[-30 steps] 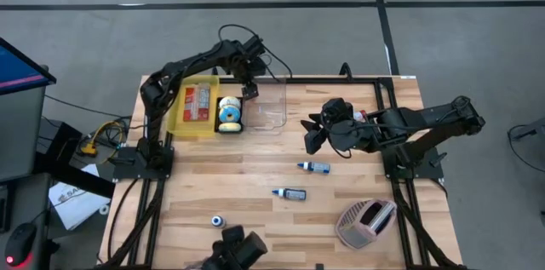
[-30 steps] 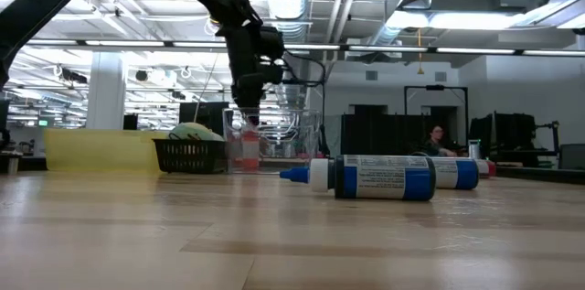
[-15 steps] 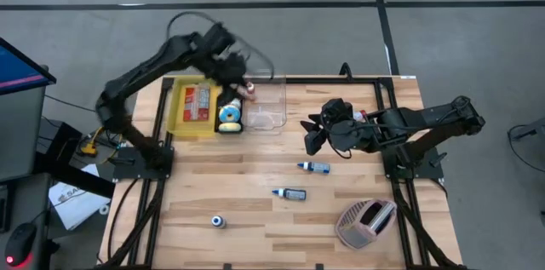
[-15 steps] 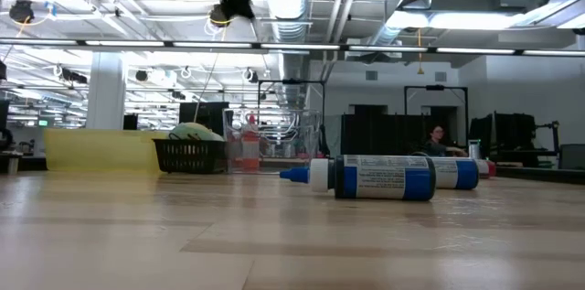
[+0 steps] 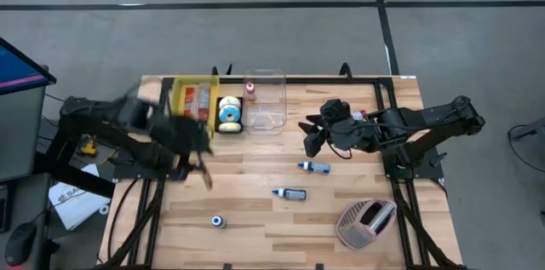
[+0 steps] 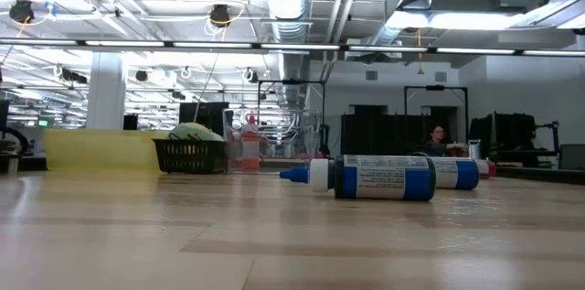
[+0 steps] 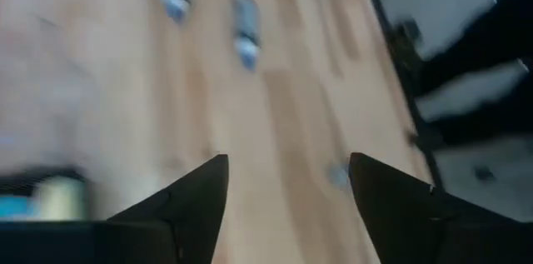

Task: Pick & Place Food Item
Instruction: Put the bottom blue food coloring bottle into the transparent bin

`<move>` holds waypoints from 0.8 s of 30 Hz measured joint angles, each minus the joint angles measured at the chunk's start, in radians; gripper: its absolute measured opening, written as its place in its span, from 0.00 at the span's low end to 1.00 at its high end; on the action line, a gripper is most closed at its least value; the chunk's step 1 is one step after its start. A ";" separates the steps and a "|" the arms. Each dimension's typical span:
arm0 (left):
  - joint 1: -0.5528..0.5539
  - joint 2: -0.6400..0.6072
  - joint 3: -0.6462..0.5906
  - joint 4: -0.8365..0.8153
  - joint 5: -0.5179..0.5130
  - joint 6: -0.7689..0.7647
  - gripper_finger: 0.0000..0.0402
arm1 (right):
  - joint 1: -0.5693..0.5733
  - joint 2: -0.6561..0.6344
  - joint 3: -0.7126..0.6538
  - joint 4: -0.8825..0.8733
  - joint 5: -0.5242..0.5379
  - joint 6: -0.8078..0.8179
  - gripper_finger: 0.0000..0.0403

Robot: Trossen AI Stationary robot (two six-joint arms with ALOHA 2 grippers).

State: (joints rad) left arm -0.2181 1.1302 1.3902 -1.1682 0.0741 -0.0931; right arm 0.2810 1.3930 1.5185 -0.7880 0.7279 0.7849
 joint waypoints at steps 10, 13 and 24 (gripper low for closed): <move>-0.428 0.135 -0.257 0.226 -0.024 -0.261 0.65 | 0.020 0.000 0.000 0.018 -0.014 -0.001 0.38; -0.480 0.193 -0.307 0.324 -0.025 -0.286 0.65 | 0.033 0.000 0.000 0.017 -0.017 0.012 0.38; -0.478 0.346 -0.359 0.494 -0.112 -0.242 0.65 | 0.067 0.000 0.000 0.012 -0.021 0.043 0.38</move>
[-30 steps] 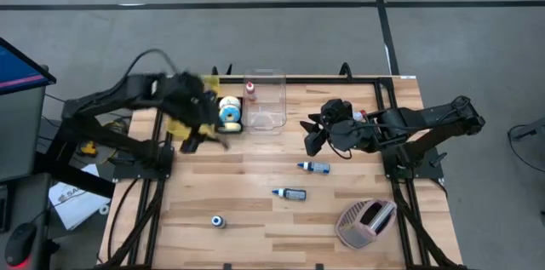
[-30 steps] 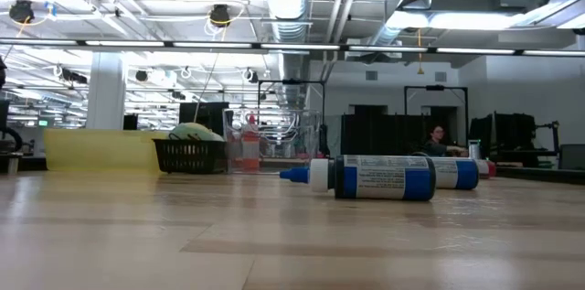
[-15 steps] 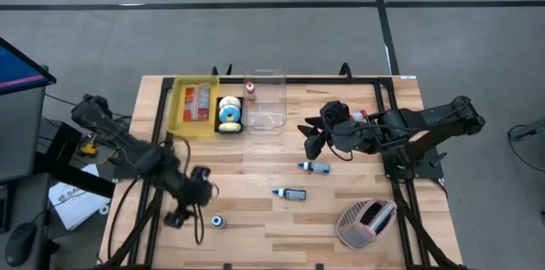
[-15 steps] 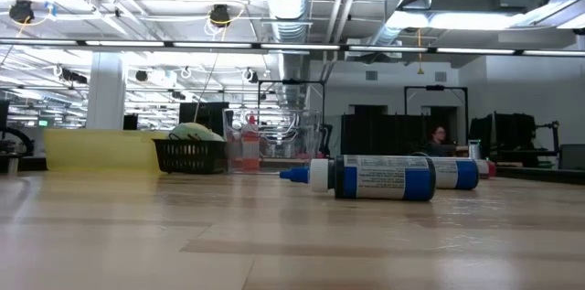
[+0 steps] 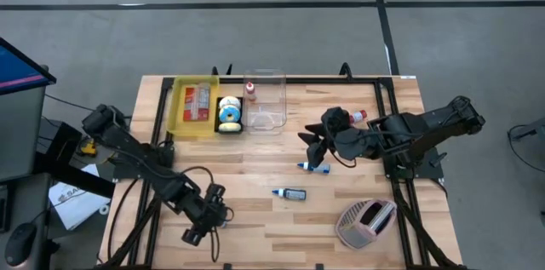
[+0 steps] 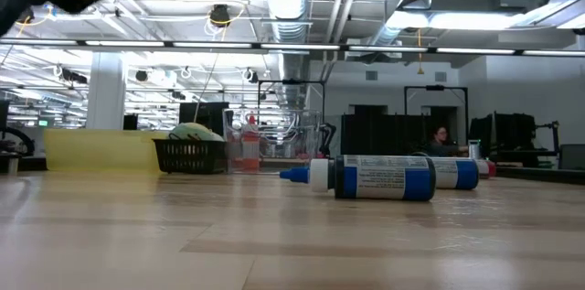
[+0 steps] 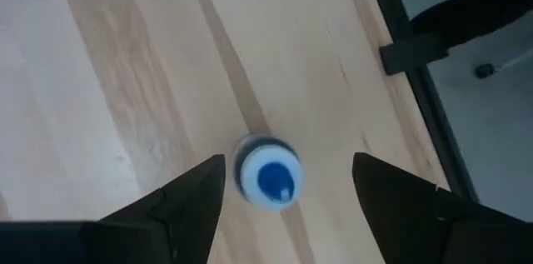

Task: Pick & Place Food Item
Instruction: Put the bottom blue food coloring bottle into the transparent bin

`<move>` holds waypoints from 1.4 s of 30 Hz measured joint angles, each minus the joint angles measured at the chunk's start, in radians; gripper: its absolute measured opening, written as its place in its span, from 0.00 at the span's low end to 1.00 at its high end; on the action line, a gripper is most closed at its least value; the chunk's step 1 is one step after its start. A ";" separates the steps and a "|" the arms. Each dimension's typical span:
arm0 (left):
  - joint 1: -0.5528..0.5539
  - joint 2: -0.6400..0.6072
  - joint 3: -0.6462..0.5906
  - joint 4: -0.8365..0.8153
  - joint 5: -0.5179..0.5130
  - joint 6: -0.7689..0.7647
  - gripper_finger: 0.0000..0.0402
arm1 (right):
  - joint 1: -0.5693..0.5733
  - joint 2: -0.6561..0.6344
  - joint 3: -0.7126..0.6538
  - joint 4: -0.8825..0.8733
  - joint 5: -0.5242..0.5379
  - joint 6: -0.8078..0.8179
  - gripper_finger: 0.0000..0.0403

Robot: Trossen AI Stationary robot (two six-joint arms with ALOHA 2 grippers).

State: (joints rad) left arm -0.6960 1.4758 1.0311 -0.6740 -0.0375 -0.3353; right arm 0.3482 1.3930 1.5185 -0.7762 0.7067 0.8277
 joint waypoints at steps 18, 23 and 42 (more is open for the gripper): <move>0.002 0.012 -0.041 0.073 0.011 -0.040 0.63 | 0.012 0.000 0.000 -0.014 -0.001 0.004 0.38; 0.002 0.012 -0.041 0.073 0.011 -0.040 0.57 | 0.012 0.000 0.000 -0.023 -0.001 0.008 0.38; 0.034 0.004 -0.113 0.155 0.013 -0.067 0.29 | 0.018 0.000 0.000 -0.031 -0.003 0.022 0.38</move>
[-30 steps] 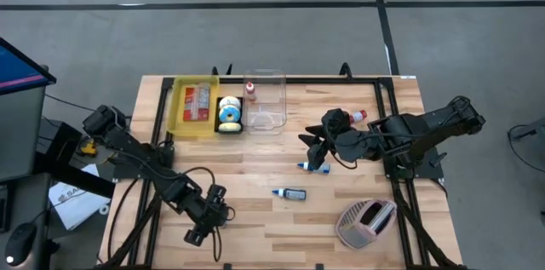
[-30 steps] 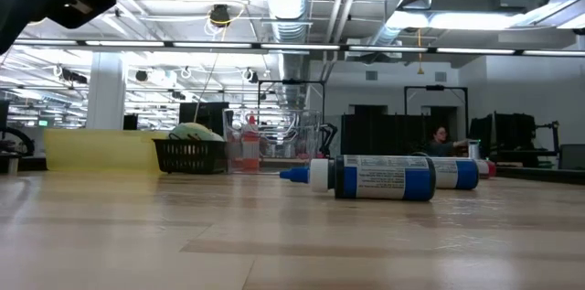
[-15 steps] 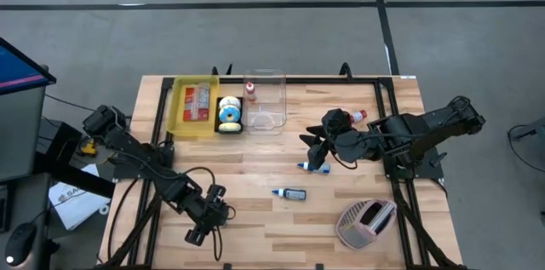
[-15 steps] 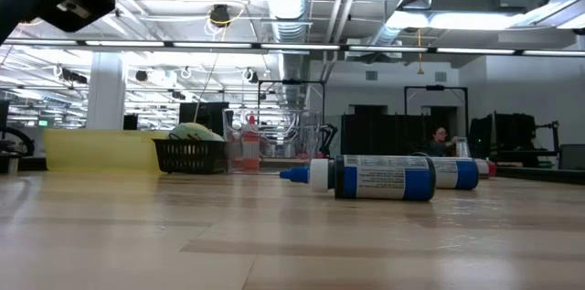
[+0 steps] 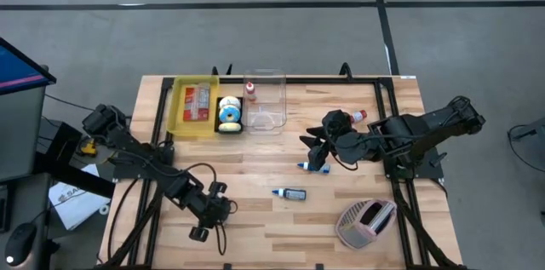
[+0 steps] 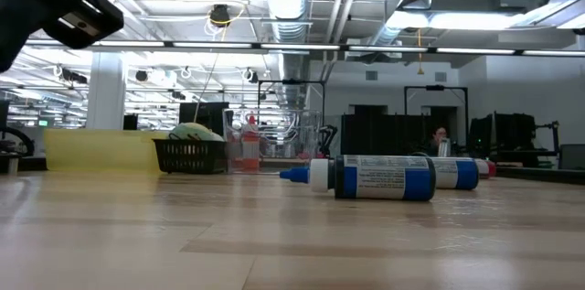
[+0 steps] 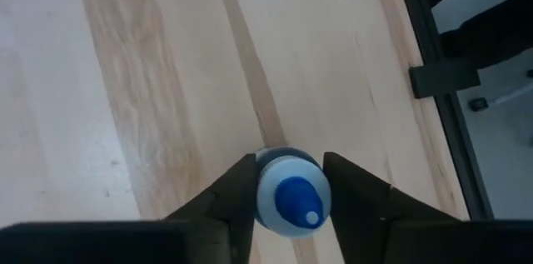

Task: Pick & Place Food Item
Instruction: Put the bottom blue food coloring bottle into the transparent bin

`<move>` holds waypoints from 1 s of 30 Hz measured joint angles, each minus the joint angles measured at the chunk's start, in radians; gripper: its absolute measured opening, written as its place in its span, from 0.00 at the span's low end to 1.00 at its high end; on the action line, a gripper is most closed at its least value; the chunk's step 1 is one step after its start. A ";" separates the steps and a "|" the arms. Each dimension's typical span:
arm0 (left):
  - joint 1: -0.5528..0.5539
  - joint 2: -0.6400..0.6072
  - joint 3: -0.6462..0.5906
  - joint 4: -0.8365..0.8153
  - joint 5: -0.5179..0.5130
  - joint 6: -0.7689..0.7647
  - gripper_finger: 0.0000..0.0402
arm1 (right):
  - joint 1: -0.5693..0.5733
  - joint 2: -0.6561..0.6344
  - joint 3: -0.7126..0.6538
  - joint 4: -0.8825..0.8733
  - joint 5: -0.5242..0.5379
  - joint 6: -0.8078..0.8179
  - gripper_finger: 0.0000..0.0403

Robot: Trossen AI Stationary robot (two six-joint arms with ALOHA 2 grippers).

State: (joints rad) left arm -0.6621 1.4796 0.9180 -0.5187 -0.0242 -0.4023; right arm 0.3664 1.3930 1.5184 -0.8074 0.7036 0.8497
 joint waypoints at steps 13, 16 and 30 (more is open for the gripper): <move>0.179 -0.157 -0.004 -0.048 -0.106 0.110 0.27 | 0.000 0.000 0.000 0.000 0.000 -0.001 0.38; 0.288 -0.228 -0.004 -0.044 -0.111 0.165 0.27 | -0.002 0.000 0.000 0.000 0.000 -0.003 0.38; 0.930 -0.134 0.352 -0.069 0.031 0.473 0.27 | -0.042 0.000 0.000 0.004 0.012 -0.038 0.38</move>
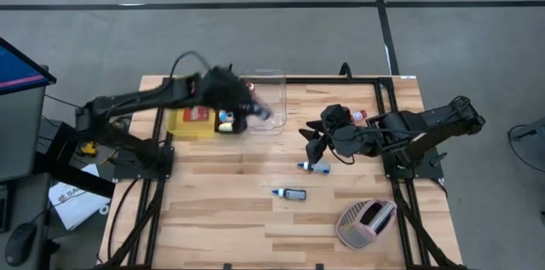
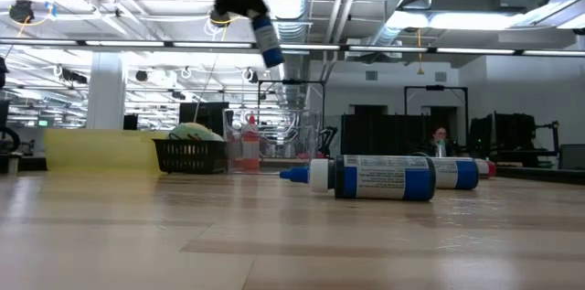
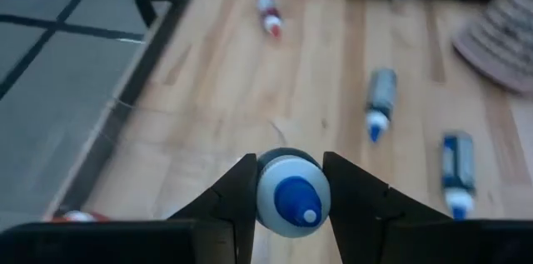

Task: Pick & Place Food Item
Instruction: Put the bottom blue food coloring bottle into the transparent bin

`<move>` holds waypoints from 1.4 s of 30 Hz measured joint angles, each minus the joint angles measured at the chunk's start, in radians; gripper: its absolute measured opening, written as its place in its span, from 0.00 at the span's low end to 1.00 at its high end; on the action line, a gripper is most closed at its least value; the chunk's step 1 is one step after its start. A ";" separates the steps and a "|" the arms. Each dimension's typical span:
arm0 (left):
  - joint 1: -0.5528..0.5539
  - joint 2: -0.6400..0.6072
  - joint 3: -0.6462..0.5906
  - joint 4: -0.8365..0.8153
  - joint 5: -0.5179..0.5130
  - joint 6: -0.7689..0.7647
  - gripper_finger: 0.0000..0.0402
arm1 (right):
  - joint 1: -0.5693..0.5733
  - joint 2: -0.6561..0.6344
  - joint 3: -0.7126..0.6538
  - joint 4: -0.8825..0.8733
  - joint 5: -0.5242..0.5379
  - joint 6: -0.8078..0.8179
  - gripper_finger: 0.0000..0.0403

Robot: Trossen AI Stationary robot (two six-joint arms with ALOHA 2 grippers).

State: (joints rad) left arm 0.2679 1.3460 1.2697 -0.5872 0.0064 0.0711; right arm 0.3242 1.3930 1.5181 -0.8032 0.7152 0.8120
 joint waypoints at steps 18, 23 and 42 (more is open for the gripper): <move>0.215 0.385 0.164 -0.139 0.058 0.049 0.27 | -0.026 0.000 0.000 -0.004 0.003 -0.024 0.38; 0.223 0.361 0.067 -0.093 0.001 0.028 0.27 | -0.026 0.000 0.000 -0.005 0.003 -0.020 0.38; 0.252 0.344 -0.106 0.134 -0.051 -0.058 0.27 | -0.023 0.000 -0.002 -0.004 -0.001 -0.008 0.38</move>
State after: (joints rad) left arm 0.5198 1.6897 1.1632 -0.4532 -0.0442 0.0128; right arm 0.3008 1.3933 1.5158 -0.8074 0.7147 0.8043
